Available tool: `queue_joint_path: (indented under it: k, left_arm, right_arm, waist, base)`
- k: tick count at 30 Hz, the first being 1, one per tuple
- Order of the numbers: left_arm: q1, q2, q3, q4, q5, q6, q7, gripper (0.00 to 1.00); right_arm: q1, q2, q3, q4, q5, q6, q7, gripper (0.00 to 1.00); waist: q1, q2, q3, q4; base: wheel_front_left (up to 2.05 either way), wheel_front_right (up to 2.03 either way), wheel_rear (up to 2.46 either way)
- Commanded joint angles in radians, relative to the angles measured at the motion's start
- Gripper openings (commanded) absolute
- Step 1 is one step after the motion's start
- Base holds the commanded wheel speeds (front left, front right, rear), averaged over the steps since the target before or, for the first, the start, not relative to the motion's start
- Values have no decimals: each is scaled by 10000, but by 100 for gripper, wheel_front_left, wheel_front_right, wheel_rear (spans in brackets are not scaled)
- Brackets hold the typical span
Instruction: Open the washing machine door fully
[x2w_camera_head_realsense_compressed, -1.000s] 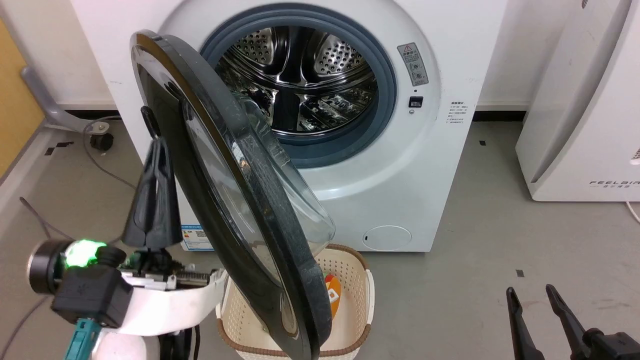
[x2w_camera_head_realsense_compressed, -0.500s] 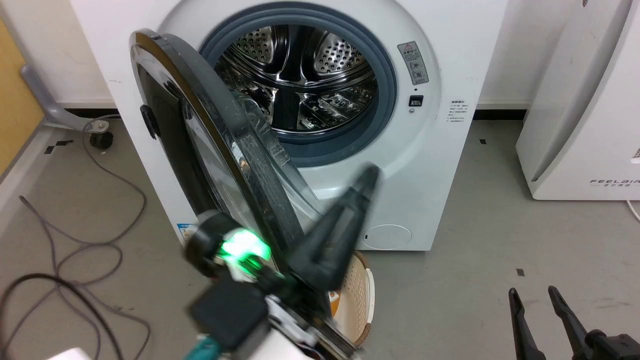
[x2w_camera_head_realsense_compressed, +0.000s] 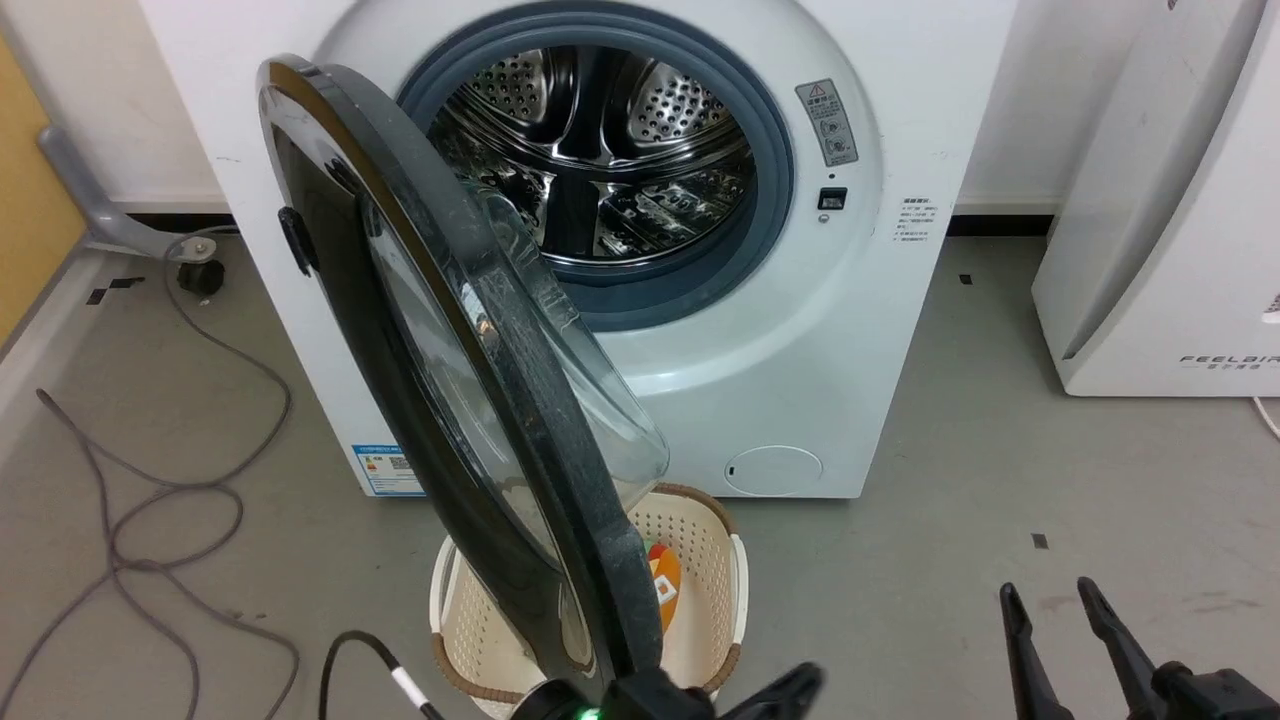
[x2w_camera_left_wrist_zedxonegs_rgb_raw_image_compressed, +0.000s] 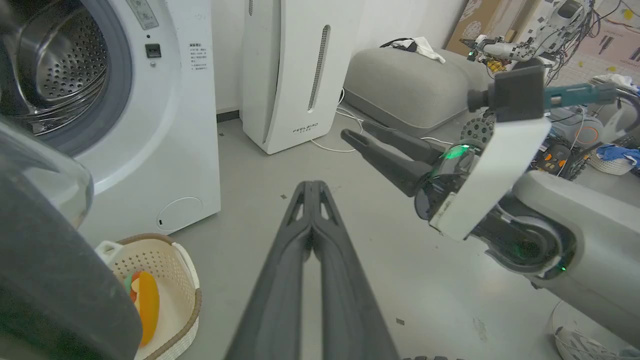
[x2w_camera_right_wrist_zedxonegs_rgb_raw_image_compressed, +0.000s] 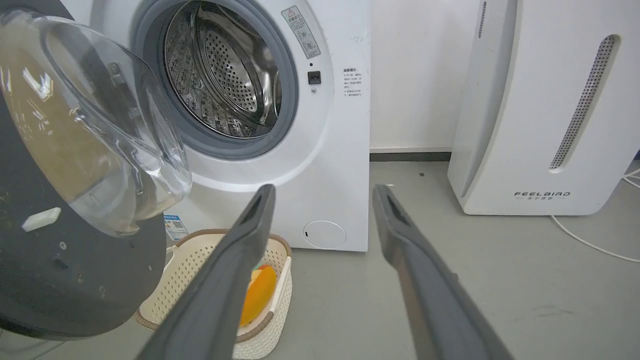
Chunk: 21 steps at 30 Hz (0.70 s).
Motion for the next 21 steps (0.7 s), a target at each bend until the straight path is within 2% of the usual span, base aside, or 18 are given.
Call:
queue_joint_path:
  k: [1, 4, 10, 18, 21]
  left_arm:
    - [109, 72, 142, 251, 35, 135, -106, 0]
    - [11, 88, 341, 1023, 249, 319, -511, 0]
    - [-864, -338, 636, 2335, 227, 419, -1608, 0]
    - [-1865, -638, 1025, 3769, 217, 1172, -2488, 0]
    - [-1932, -664, 1052, 3967, 156, 1322, -2581, 0]
  right_arm:
    - [-137, 35, 46, 58, 6, 50, -60, 100]
    - [-165, 35, 84, 114, 27, 50, -88, 100]
    - [-219, 36, 114, 244, 57, 50, -125, 100]
    - [-244, 36, 175, 417, 117, 50, -191, 100]
    - [-242, 36, 198, 459, 139, 50, -204, 100]
  waist:
    - [0, 0, 10, -41]
    - [0, 0, 25, -64]
    - [0, 0, 40, -123]
    - [0, 0, 52, -203]
    - [0, 0, 42, -208]
  base:
    - [0, 0, 0]
    - [0, 0, 0]
    - [0, 0, 0]
    - [0, 0, 0]
    - [0, 0, 0]
